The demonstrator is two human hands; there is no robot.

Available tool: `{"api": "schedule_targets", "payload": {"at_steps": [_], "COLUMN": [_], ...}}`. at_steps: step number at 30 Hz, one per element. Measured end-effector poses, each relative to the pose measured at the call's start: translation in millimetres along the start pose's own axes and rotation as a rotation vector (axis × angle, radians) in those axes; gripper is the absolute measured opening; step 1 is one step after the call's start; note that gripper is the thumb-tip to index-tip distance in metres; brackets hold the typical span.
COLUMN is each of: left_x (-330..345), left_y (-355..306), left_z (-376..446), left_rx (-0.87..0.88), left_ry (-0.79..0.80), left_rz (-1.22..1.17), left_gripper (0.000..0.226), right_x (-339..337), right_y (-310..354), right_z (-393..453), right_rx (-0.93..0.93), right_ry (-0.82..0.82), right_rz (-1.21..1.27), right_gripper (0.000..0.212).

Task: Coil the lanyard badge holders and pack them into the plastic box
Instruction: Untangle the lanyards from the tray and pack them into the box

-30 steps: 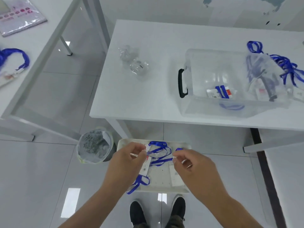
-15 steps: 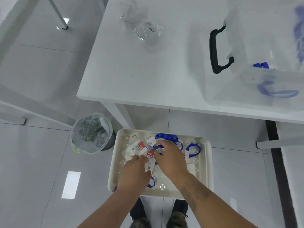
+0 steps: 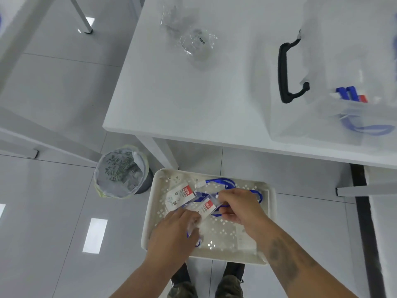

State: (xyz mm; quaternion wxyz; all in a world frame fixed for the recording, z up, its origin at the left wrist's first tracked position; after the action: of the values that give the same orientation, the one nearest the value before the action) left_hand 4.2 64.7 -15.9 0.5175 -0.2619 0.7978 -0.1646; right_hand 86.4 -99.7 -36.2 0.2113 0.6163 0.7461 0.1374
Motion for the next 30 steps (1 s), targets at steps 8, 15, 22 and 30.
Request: {"api": "schedule_targets", "payload": {"at_steps": [8,15,22,30], "left_x": [-64.2,-75.2,-72.0,-87.5], "left_y": [-34.6,-51.6,-78.4,-87.0], "left_z": [-15.0,-14.2,-17.3,-17.4], "left_rx": [-0.291,-0.66,-0.635,-0.573], "left_ry": [-0.122,0.155,0.225,0.22], "left_rz": [-0.722,-1.543,-1.642,-1.494], "left_gripper": [0.023,0.028,0.03,0.031], "right_x": [-34.8,-36.6,-10.4,-28.0], "right_y": [18.2,7.7,2.3,24.5], "right_z": [-60.8,-88.0,-86.7,-95.4], "right_rx": [-0.268,-0.342,-0.487,-0.889], "right_ry": [0.093,0.118,0.112,-0.39], "right_rz": [-0.16,0.039,-0.005,-0.038], "right_gripper": [0.029,0.029,0.037,0.04]}}
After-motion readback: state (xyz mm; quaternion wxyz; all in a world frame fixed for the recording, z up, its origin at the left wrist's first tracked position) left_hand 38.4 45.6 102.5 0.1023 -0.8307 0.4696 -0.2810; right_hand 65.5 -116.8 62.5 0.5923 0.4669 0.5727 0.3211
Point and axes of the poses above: each hand's wrist, its own z-axis towards the middle knuckle, its own x-axis out of the palm, y = z × x, the point moved 3 cm from there along z, towards the middle knuckle, and after that the axes turned 1 degree about x, right-handed, at the moved point
